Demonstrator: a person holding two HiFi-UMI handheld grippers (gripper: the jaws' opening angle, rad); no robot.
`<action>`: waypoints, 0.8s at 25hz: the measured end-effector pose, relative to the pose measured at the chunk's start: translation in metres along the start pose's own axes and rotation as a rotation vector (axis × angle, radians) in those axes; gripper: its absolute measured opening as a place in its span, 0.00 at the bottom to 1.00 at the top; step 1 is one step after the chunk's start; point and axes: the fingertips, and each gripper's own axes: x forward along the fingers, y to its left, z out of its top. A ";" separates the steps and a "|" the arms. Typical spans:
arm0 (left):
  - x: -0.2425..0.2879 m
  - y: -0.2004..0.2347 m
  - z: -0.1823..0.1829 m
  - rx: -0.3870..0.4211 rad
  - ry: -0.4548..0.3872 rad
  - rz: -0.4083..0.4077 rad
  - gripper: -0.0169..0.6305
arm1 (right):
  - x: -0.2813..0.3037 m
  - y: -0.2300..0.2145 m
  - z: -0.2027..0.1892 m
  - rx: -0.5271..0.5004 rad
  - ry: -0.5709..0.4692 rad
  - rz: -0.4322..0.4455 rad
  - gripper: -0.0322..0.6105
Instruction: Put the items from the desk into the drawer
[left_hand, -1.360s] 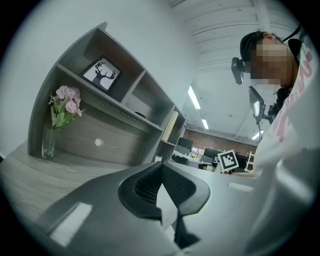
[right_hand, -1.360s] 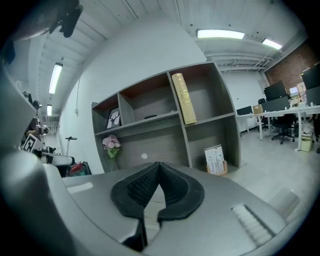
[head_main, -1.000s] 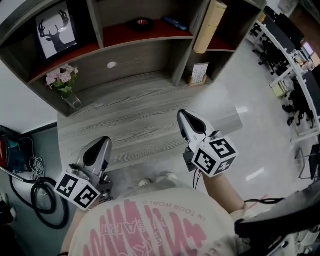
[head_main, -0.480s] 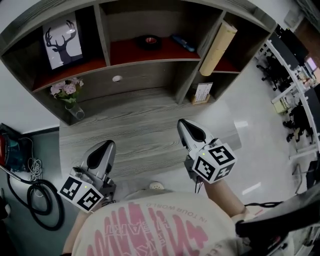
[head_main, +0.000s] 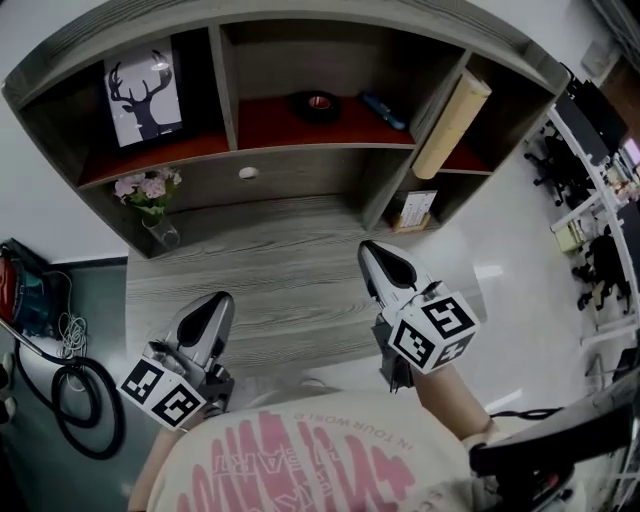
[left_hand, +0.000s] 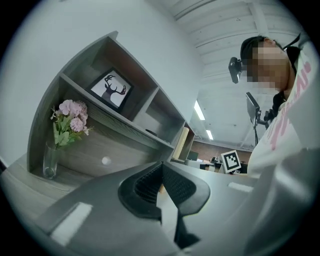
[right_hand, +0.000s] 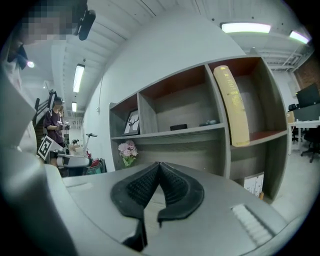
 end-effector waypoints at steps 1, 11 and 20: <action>-0.002 0.001 0.000 -0.006 -0.003 0.006 0.06 | 0.002 0.000 0.010 -0.021 -0.010 0.007 0.06; -0.072 0.040 0.010 -0.035 -0.056 0.231 0.06 | 0.073 -0.014 0.119 -0.254 0.062 0.128 0.17; -0.139 0.061 0.017 -0.057 -0.157 0.419 0.06 | 0.175 -0.040 0.129 -0.342 0.293 0.076 0.51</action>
